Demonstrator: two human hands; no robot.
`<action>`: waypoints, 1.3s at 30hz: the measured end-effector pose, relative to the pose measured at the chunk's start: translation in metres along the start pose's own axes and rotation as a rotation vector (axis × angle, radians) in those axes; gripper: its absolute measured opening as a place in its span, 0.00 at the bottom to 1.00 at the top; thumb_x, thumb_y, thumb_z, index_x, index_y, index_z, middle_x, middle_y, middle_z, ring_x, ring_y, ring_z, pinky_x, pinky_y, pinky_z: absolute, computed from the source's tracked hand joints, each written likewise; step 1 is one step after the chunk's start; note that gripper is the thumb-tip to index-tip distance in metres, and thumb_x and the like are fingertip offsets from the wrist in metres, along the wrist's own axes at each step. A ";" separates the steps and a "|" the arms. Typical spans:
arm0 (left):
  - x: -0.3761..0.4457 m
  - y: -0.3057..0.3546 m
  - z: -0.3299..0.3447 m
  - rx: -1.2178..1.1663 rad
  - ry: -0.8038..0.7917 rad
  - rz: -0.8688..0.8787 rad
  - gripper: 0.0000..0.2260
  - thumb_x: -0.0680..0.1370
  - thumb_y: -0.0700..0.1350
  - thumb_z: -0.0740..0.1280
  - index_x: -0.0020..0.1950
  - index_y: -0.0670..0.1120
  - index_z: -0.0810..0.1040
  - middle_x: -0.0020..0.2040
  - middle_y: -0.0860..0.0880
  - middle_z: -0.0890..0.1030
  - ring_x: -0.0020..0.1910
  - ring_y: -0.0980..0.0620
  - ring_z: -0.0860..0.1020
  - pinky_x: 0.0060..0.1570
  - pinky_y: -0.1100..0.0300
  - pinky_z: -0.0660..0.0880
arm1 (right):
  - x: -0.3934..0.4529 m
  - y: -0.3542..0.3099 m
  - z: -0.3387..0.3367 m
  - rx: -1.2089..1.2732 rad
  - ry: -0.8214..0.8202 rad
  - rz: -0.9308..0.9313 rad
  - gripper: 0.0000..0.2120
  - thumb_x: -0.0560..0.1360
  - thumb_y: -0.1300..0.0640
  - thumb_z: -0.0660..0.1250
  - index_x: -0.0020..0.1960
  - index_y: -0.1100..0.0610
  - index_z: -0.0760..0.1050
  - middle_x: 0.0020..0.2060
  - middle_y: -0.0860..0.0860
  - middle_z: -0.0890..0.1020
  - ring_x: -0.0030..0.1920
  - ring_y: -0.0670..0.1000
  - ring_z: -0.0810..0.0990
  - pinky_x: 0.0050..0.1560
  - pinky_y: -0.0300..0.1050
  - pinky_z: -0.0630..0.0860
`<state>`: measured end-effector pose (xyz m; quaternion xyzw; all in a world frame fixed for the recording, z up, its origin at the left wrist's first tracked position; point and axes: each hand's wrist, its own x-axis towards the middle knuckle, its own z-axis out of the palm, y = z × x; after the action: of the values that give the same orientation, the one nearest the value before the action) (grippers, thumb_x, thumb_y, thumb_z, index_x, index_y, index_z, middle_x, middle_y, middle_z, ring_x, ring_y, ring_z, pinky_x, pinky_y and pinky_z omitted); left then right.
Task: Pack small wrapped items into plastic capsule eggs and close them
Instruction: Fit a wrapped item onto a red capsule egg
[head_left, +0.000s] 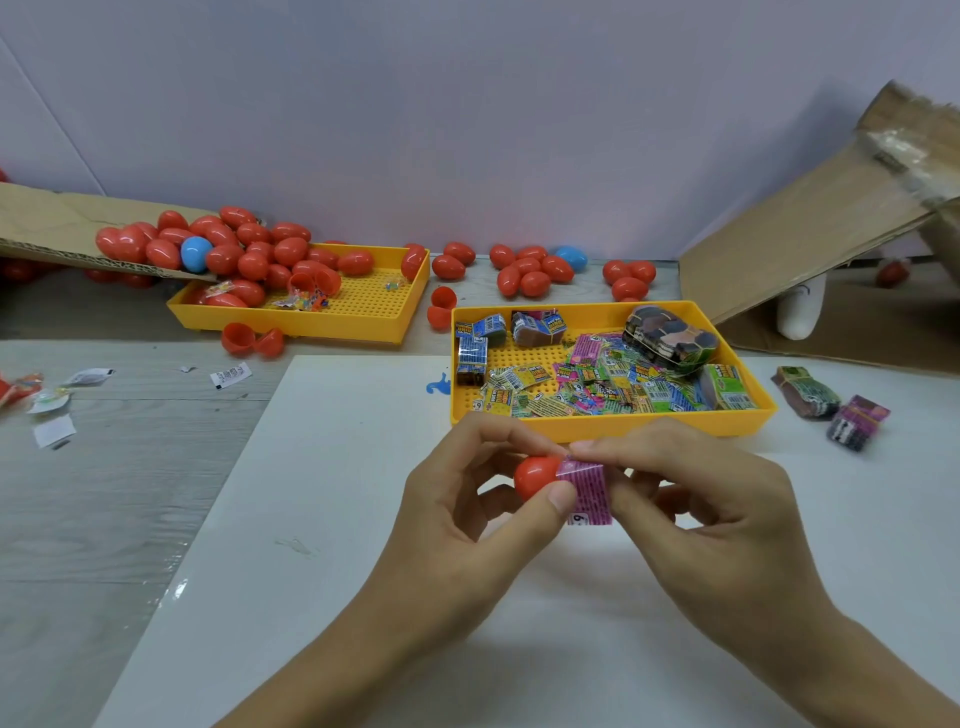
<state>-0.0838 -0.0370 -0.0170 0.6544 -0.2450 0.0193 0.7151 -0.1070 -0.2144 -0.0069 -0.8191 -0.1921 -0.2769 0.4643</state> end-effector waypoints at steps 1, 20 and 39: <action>0.000 -0.001 0.000 0.004 0.003 0.006 0.07 0.73 0.46 0.72 0.49 0.53 0.78 0.49 0.49 0.81 0.46 0.48 0.80 0.41 0.55 0.79 | 0.000 -0.001 -0.001 -0.007 -0.002 -0.014 0.11 0.74 0.60 0.69 0.52 0.47 0.82 0.38 0.48 0.81 0.35 0.50 0.77 0.27 0.46 0.72; -0.001 0.001 -0.001 0.094 0.082 0.242 0.10 0.72 0.38 0.73 0.51 0.44 0.79 0.48 0.48 0.78 0.47 0.41 0.81 0.39 0.47 0.82 | 0.008 -0.012 -0.007 0.241 -0.023 0.253 0.04 0.70 0.56 0.75 0.44 0.50 0.85 0.38 0.48 0.84 0.33 0.50 0.83 0.24 0.41 0.74; 0.002 0.000 -0.006 0.345 0.123 0.410 0.15 0.74 0.42 0.74 0.60 0.45 0.79 0.56 0.49 0.83 0.57 0.46 0.82 0.53 0.52 0.81 | 0.020 -0.017 -0.014 0.778 -0.175 0.773 0.16 0.66 0.53 0.69 0.51 0.57 0.86 0.47 0.61 0.86 0.46 0.56 0.86 0.35 0.45 0.82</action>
<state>-0.0800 -0.0319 -0.0162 0.7010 -0.3213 0.2449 0.5877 -0.1053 -0.2174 0.0227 -0.6178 -0.0035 0.0742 0.7828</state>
